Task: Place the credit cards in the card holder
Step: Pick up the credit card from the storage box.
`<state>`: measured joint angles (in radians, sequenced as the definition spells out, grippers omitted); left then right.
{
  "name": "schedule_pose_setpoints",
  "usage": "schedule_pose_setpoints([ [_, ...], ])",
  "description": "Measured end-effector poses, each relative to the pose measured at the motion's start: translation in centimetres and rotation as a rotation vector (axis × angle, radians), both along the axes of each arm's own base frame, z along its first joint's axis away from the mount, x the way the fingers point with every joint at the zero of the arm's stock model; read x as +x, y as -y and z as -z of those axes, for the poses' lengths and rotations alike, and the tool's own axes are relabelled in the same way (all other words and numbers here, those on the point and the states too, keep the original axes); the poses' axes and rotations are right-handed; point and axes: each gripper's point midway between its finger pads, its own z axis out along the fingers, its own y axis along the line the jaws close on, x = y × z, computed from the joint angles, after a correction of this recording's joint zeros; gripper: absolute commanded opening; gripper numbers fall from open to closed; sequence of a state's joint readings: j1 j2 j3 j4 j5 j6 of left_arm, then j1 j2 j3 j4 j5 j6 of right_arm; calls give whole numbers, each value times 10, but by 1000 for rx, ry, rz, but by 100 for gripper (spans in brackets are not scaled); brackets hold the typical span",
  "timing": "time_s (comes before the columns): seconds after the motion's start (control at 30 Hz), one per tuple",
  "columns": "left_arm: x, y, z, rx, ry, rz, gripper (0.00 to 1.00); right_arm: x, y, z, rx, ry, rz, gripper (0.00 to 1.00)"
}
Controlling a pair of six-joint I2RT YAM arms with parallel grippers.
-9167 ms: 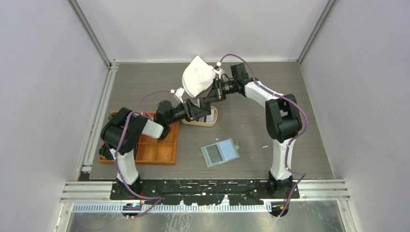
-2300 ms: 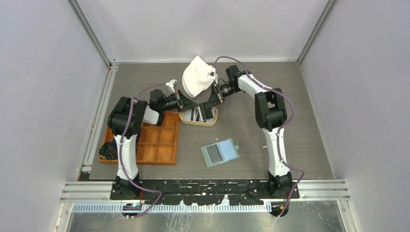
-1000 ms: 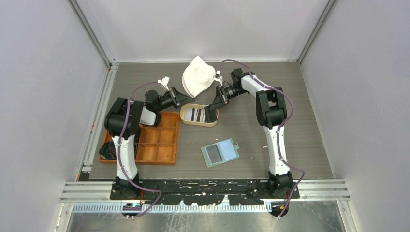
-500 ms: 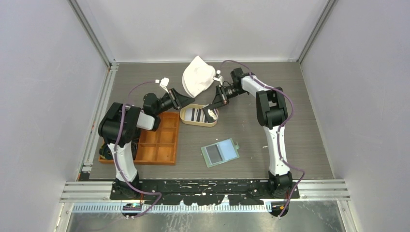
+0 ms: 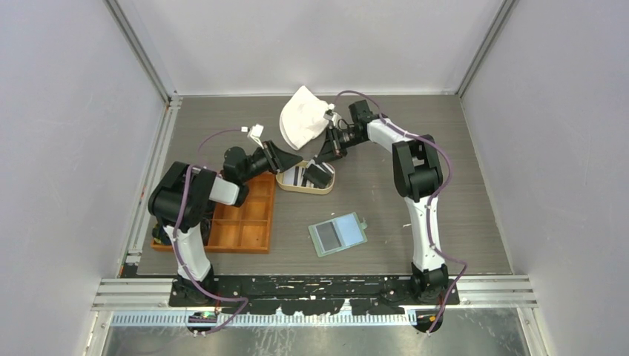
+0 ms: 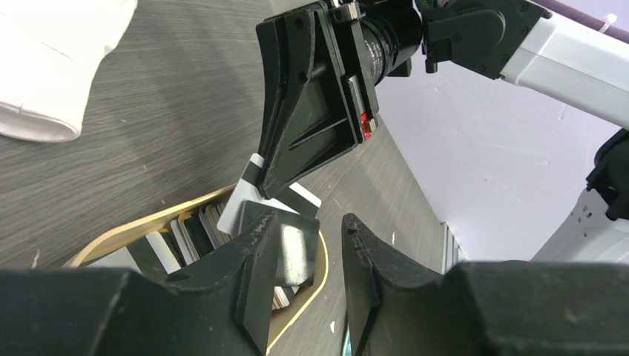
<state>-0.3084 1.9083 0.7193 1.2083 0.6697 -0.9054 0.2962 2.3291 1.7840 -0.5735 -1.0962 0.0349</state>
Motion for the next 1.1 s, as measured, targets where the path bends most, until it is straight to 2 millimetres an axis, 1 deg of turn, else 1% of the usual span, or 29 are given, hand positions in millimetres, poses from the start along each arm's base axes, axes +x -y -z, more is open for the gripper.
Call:
schedule_pose_setpoints([
  [0.2,-2,-2,1,28,3,-35,33,2,-9,3,-38,-31,37,5],
  [0.3,-2,-4,1,39,9,-48,32,0,-13,5,-59,-42,48,4],
  [0.43,-2,-5,1,41,7,-58,32,1,-14,9,-90,-34,59,2],
  [0.53,-2,-6,3,43,0,-61,33,2,-11,8,-112,-12,65,1],
  [0.67,-2,-6,3,44,0,-64,35,8,-6,-10,-128,70,73,1],
  [0.83,-8,-10,-1,44,6,-78,37,12,3,-53,-99,168,82,1],
  [0.9,-16,-12,-9,41,16,-86,38,12,8,-69,-80,193,90,1],
  [0.93,-22,-13,-16,38,23,-90,39,9,13,-79,-65,201,94,1],
  [0.97,-27,-12,-25,40,39,-91,42,5,17,-87,-51,204,98,1],
  [1.0,-32,-11,-35,45,62,-90,46,1,20,-93,-39,205,98,1],
  [1.03,-39,-9,-47,60,85,-95,53,-5,23,-100,-25,203,98,1],
  [1.1,-55,-4,-75,86,160,-95,71,-20,30,-112,2,190,99,1],
])
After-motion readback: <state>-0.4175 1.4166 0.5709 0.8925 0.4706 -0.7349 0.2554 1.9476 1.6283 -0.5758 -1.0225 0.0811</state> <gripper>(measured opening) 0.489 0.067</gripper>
